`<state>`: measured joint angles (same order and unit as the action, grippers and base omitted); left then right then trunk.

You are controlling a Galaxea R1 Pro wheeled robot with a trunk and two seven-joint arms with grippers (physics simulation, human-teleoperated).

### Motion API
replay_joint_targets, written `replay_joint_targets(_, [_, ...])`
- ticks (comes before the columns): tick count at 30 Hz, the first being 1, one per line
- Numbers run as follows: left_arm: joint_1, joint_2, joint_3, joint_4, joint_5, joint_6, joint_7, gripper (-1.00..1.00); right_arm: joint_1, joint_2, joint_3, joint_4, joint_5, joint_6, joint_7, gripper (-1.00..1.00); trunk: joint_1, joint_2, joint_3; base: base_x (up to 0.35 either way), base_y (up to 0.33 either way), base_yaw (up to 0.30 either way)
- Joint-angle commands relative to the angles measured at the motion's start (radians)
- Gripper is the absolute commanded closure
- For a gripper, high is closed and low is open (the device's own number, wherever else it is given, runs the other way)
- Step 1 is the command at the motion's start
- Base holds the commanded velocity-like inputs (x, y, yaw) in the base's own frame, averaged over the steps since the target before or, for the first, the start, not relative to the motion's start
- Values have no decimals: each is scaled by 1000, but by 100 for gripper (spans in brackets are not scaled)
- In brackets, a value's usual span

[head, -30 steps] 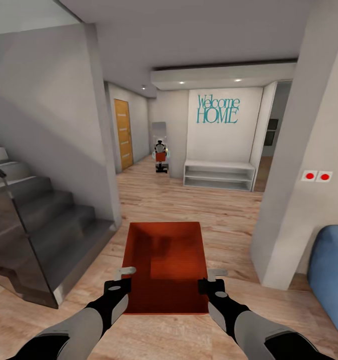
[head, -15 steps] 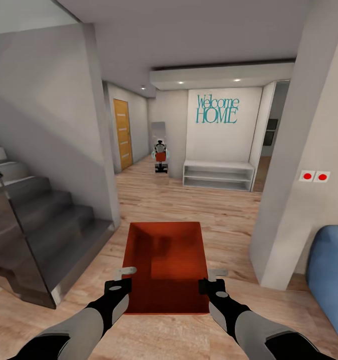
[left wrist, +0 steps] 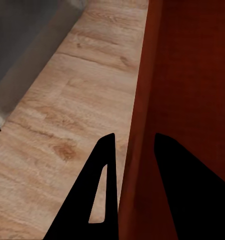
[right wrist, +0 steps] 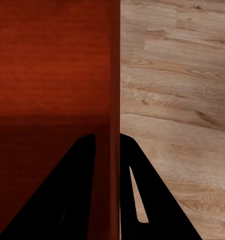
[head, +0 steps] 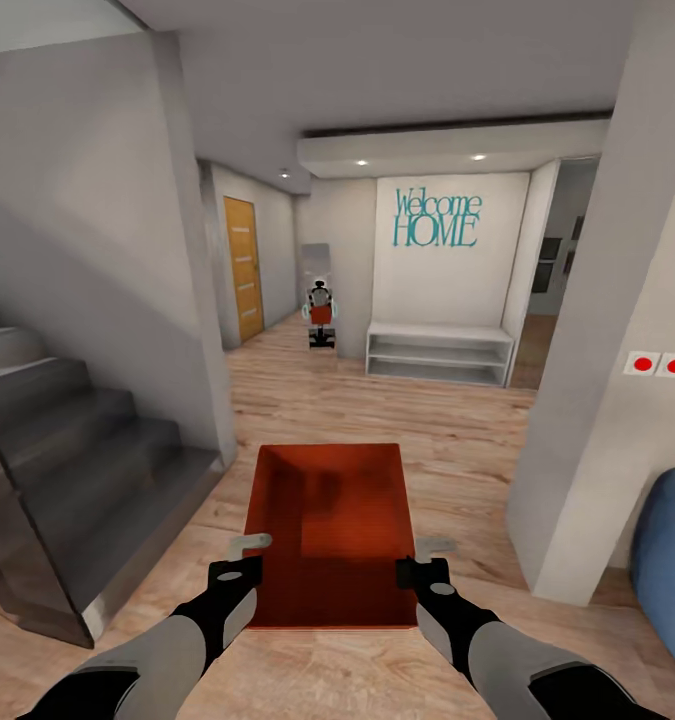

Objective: Move the two storage containers from the living room to the garage. In the garage, place one container on the floor and stack the other container on top of it (either order is fine).

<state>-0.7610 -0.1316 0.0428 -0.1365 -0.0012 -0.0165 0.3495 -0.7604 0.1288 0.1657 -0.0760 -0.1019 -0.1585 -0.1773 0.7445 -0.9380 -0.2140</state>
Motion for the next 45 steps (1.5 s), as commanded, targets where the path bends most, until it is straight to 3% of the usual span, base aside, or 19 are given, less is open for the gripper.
replay_joint_targets(1, [0,40,22,3,7,-2,5,100,-2,-5,-63,-2,-4,-37,-24,100,1,-1,-1,322,0,0])
replay_joint_targets(45, [0,40,22,5,7,0,3,100,-2,-5,-63,-2,-4,-34,-24,100,1,-1,-1,323,0,0])
